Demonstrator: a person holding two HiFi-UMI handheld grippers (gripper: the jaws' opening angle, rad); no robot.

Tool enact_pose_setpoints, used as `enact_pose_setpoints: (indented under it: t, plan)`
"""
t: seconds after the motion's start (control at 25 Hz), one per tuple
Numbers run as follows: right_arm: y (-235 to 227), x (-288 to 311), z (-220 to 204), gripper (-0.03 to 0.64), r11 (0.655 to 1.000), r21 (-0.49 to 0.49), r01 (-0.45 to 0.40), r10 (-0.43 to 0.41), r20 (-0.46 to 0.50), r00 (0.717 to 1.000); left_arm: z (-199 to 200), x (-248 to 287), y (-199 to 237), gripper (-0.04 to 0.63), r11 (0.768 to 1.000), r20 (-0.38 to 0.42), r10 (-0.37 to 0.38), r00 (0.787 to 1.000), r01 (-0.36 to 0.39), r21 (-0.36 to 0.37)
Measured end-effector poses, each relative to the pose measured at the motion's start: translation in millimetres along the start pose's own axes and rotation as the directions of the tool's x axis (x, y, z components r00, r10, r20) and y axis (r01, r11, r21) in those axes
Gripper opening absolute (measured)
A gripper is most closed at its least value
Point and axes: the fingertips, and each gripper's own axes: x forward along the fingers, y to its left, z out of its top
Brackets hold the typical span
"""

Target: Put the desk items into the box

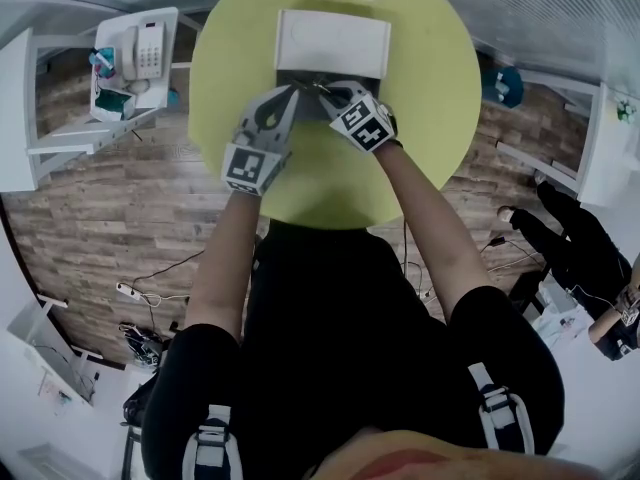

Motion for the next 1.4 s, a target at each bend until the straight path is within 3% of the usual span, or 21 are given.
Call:
enact_pose_setpoints:
  t: [0.08,0.2,0.48,0.72,1.08,1.24,1.4]
  plan:
    - [-4,2,-3,0.047,1.000,0.015,0.009,-0.009,-0.017,1.000,0,0,0,0.012,1.000,-0.003,0.001,1.000,-0.001,0.002]
    - [-7,2,-9,0.136,0.999,0.037,0.016,-0.014,-0.045,0.999,2,0,-2,0.012,1.000,-0.002,0.002,1.000,-0.002,0.003]
    - [-12,-15,-13,0.153,0.998,0.044,0.055,-0.052,-0.057,0.997,9,-6,-7,0.012,1.000,0.001,0.005,1.000,-0.005,0.014]
    - [-2,-52,-2,0.153,0.997,0.035,0.065,-0.065,-0.011,0.998,21,-12,-24,0.012,1.000,0.004,0.006,1.000,-0.006,0.024]
    - [23,-132,42,0.152,0.995,0.056,0.087,-0.096,0.187,0.978,53,-32,-60,0.012,0.997,0.010,-0.005,1.000,0.004,0.077]
    - [39,-180,67,0.140,0.994,0.059,0.093,-0.106,0.297,0.949,73,-48,-81,0.012,0.994,0.012,-0.003,1.000,0.002,0.109]
    - [56,-231,91,0.129,0.995,0.051,0.089,-0.102,0.418,0.903,97,-62,-105,0.012,0.992,0.023,-0.015,1.000,0.012,0.122]
